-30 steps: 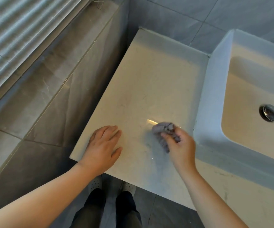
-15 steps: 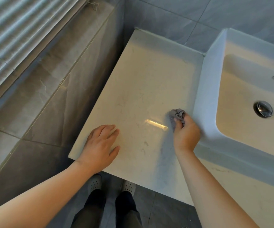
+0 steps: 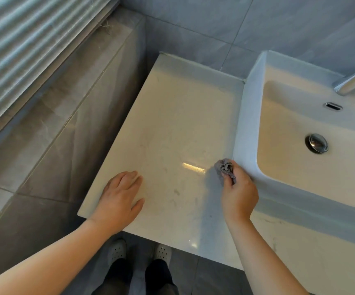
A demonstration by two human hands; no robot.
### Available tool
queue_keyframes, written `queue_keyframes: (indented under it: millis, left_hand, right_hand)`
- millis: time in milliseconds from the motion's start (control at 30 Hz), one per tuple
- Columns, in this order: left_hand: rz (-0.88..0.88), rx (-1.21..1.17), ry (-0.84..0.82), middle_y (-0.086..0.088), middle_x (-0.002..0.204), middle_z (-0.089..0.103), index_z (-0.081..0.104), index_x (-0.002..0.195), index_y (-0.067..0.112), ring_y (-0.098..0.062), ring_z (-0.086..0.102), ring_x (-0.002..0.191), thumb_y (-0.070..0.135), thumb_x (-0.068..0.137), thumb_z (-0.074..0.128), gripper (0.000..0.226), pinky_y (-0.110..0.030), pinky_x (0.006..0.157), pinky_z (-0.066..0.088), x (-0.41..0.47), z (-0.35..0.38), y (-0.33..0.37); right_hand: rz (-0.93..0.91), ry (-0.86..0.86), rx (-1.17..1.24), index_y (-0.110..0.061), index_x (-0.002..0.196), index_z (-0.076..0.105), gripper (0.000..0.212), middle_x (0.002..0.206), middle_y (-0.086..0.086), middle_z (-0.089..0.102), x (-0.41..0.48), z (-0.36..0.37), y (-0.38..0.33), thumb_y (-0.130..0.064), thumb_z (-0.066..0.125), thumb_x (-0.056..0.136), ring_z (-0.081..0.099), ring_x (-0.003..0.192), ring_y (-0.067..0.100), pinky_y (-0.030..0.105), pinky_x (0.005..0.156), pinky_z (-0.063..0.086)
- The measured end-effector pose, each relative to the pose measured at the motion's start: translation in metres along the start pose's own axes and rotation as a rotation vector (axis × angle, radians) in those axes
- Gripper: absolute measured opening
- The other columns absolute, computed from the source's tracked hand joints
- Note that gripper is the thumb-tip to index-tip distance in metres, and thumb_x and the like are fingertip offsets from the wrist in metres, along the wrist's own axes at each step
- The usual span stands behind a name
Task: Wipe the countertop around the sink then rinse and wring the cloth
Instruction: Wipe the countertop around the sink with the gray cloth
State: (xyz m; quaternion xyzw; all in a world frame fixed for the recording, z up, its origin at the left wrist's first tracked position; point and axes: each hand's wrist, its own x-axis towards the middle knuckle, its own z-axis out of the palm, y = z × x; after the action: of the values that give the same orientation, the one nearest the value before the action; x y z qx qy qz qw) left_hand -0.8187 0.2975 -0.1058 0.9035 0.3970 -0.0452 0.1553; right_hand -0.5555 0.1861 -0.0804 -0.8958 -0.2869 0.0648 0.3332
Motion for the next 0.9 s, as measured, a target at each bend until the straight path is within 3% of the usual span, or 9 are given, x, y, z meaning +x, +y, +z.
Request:
queue_keyframes:
  millis: [100, 267, 333, 433, 500, 567, 633, 767, 900]
  left_hand:
    - [-0.022, 0.003, -0.01, -0.009, 0.138, 0.05, 0.055, 0.13, 0.006, -0.032, 0.046, 0.124, 0.051, 0.086, 0.033, 0.067, -0.045, 0.101, 0.042, 0.0, 0.0, 0.003]
    - [-0.043, 0.038, -0.022, -0.008, 0.139, 0.049, 0.054, 0.132, 0.008, -0.031, 0.046, 0.126, 0.053, 0.085, 0.03, 0.069, -0.041, 0.102, 0.039, 0.0, -0.002, 0.006]
    - [-0.052, 0.038, -0.032, -0.008, 0.141, 0.047, 0.052, 0.134, 0.008, -0.031, 0.043, 0.128, 0.054, 0.086, 0.029, 0.071, -0.041, 0.103, 0.036, 0.0, -0.001, 0.006]
    - [-0.073, 0.042, -0.035, -0.007, 0.144, 0.045, 0.05, 0.136, 0.009, -0.03, 0.04, 0.131, 0.055, 0.086, 0.027, 0.072, -0.039, 0.105, 0.032, -0.001, 0.002, 0.008]
    - [-0.089, 0.039, -0.036, -0.007, 0.144, 0.044, 0.049, 0.136, 0.009, -0.03, 0.04, 0.131, 0.055, 0.085, 0.027, 0.072, -0.039, 0.105, 0.032, -0.001, 0.002, 0.01]
    - [-0.097, 0.027, -0.034, -0.007, 0.145, 0.043, 0.049, 0.137, 0.01, -0.03, 0.039, 0.132, 0.055, 0.085, 0.026, 0.073, -0.04, 0.106, 0.032, -0.001, 0.002, 0.01]
    - [-0.105, 0.021, -0.031, -0.006, 0.147, 0.041, 0.047, 0.138, 0.011, -0.03, 0.037, 0.134, 0.056, 0.085, 0.025, 0.073, -0.042, 0.107, 0.032, -0.001, 0.003, 0.011]
    - [-0.135, 0.009, -0.023, -0.007, 0.146, 0.042, 0.048, 0.137, 0.01, -0.031, 0.038, 0.134, 0.056, 0.085, 0.025, 0.074, -0.042, 0.107, 0.033, -0.001, 0.005, 0.017]
    - [-0.156, -0.006, -0.02, -0.007, 0.149, 0.039, 0.045, 0.14, 0.01, -0.031, 0.035, 0.137, 0.058, 0.083, 0.021, 0.078, -0.04, 0.109, 0.028, -0.002, 0.004, 0.021]
  right_hand:
    - [0.031, -0.019, -0.102, -0.025, 0.126, 0.06, 0.035, 0.119, -0.005, 0.067, 0.003, 0.015, 0.008, -0.02, 0.058, 0.092, 0.061, 0.108, 0.024, 0.03, 0.078, 0.045]
    - [0.119, 0.018, 0.06, -0.028, 0.12, 0.063, 0.03, 0.108, -0.008, 0.07, -0.013, 0.023, 0.002, -0.022, 0.06, 0.091, 0.064, 0.097, 0.017, 0.022, 0.066, 0.037]
    - [0.014, -0.053, 0.057, -0.03, 0.119, 0.063, 0.031, 0.104, -0.012, 0.07, -0.033, 0.021, 0.003, -0.021, 0.062, 0.089, 0.064, 0.092, 0.012, 0.018, 0.064, 0.038]
    - [-0.131, -0.181, 0.019, -0.029, 0.12, 0.064, 0.039, 0.111, -0.016, 0.068, -0.07, 0.018, 0.008, -0.017, 0.068, 0.084, 0.064, 0.096, 0.005, 0.016, 0.073, 0.047]
    - [-0.125, -0.331, 0.061, -0.036, 0.119, 0.064, 0.04, 0.109, -0.021, 0.068, -0.08, 0.013, 0.006, -0.019, 0.068, 0.084, 0.063, 0.095, 0.0, 0.017, 0.08, 0.05]
    - [-0.062, -0.464, 0.162, -0.04, 0.111, 0.067, 0.033, 0.093, -0.02, 0.071, -0.072, 0.003, 0.003, -0.021, 0.069, 0.084, 0.064, 0.083, -0.004, 0.018, 0.074, 0.051]
    - [-0.038, -0.387, 0.227, -0.033, 0.103, 0.071, 0.023, 0.076, -0.019, 0.069, -0.048, -0.006, 0.003, -0.022, 0.071, 0.083, 0.061, 0.071, -0.007, 0.014, 0.064, 0.047]
    - [-0.039, -0.136, 0.159, -0.022, 0.115, 0.067, 0.028, 0.097, -0.008, 0.073, 0.012, -0.011, 0.005, -0.023, 0.066, 0.087, 0.066, 0.089, 0.01, 0.028, 0.074, 0.052]
    - [-0.101, -0.169, 0.0, -0.027, 0.118, 0.065, 0.028, 0.099, -0.007, 0.073, 0.015, 0.004, 0.012, -0.025, 0.062, 0.09, 0.066, 0.091, 0.016, 0.021, 0.067, 0.04]
